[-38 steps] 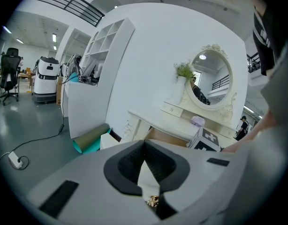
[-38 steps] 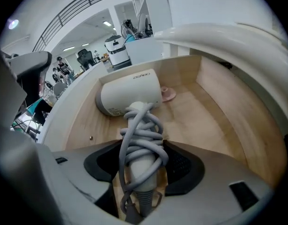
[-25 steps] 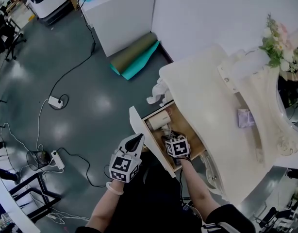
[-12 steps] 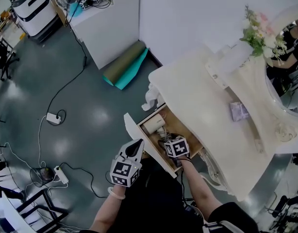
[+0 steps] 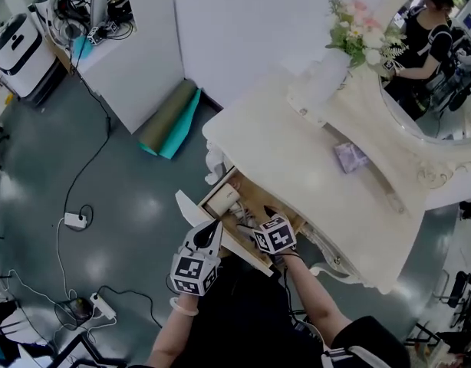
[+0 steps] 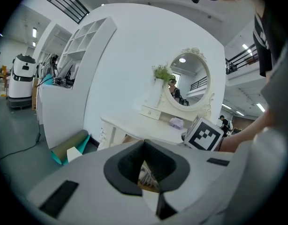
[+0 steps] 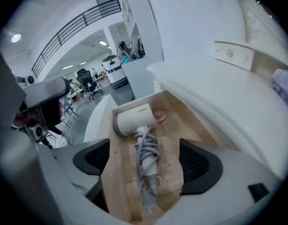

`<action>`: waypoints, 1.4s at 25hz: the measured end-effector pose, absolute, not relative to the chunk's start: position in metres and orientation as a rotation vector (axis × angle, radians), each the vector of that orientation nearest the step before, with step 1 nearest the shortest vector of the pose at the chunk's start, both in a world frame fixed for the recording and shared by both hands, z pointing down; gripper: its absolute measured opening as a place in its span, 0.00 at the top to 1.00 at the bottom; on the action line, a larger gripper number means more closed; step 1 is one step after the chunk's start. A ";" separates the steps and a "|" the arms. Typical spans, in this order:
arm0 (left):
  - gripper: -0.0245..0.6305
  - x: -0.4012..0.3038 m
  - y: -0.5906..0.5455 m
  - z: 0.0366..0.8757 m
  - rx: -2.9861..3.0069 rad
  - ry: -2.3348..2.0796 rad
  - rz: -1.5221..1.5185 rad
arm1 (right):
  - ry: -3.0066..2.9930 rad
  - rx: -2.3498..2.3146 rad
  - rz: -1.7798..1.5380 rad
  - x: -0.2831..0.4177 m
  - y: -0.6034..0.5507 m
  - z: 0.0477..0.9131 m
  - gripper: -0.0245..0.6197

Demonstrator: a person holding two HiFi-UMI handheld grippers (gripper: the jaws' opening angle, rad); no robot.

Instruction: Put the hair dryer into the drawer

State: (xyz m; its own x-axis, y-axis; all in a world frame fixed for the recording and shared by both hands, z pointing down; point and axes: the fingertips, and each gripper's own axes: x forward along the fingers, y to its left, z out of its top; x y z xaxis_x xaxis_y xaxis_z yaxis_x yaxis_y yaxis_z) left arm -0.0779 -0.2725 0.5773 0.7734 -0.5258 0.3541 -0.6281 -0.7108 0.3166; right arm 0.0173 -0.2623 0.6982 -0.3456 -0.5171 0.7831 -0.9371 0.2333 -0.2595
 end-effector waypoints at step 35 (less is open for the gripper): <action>0.93 0.114 -0.148 0.491 2.837 -0.169 0.261 | -1.802 2.592 0.333 0.183 -0.109 0.462 0.98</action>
State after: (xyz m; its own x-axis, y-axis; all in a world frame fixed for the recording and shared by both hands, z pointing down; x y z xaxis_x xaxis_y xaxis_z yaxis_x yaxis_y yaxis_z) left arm 0.1135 -0.1478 0.4908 0.9767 -0.0892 0.1949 -0.1411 -0.9520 0.2716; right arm 0.1832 -0.1089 0.4617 0.3337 -0.9303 0.1524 -0.9233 -0.3552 -0.1460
